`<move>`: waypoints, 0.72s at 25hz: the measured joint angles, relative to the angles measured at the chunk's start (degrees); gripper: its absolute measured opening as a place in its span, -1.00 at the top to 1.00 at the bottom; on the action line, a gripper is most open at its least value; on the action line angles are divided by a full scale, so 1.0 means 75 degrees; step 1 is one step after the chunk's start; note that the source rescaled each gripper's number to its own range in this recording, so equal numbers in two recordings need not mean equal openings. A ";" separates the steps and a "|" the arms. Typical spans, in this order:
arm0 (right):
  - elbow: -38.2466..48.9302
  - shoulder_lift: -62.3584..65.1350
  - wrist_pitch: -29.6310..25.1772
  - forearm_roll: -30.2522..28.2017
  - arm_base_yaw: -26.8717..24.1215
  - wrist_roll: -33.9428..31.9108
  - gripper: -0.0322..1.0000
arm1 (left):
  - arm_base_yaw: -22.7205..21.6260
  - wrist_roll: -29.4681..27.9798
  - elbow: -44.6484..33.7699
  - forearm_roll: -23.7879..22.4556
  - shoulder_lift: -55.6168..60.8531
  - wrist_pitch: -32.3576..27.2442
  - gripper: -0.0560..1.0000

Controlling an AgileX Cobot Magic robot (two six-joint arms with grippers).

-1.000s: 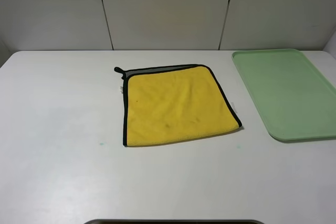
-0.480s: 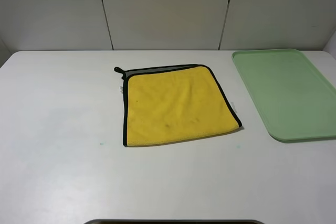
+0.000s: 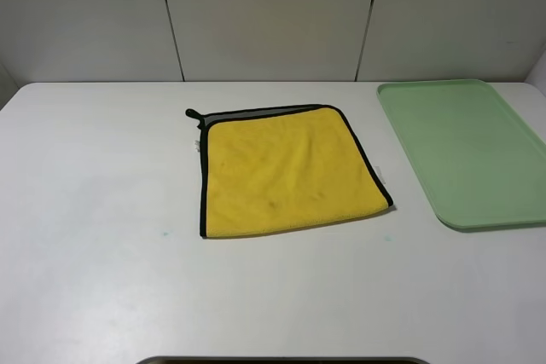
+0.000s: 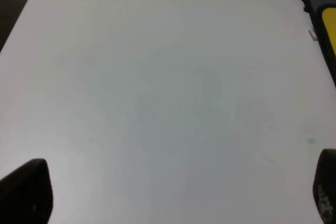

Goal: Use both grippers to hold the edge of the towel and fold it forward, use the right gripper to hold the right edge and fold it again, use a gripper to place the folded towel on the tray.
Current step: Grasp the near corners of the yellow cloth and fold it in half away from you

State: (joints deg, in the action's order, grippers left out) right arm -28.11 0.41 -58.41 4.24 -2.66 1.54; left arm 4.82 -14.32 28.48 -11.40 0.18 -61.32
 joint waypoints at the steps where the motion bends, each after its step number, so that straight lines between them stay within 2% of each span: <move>1: 0.0000 0.0000 0.0000 0.0000 0.0000 0.0000 -1.00 | 0.0000 0.0000 0.0000 -0.0056 0.0000 0.0000 -1.00; 18: 0.0000 0.0000 0.0000 0.0000 0.0000 -0.0020 -1.00 | 0.0000 0.0000 0.0007 -0.0131 0.0000 0.0000 -1.00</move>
State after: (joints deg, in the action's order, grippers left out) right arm -28.11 0.41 -58.41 4.24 -2.66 1.39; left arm 4.82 -14.32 28.53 -12.38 0.18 -61.32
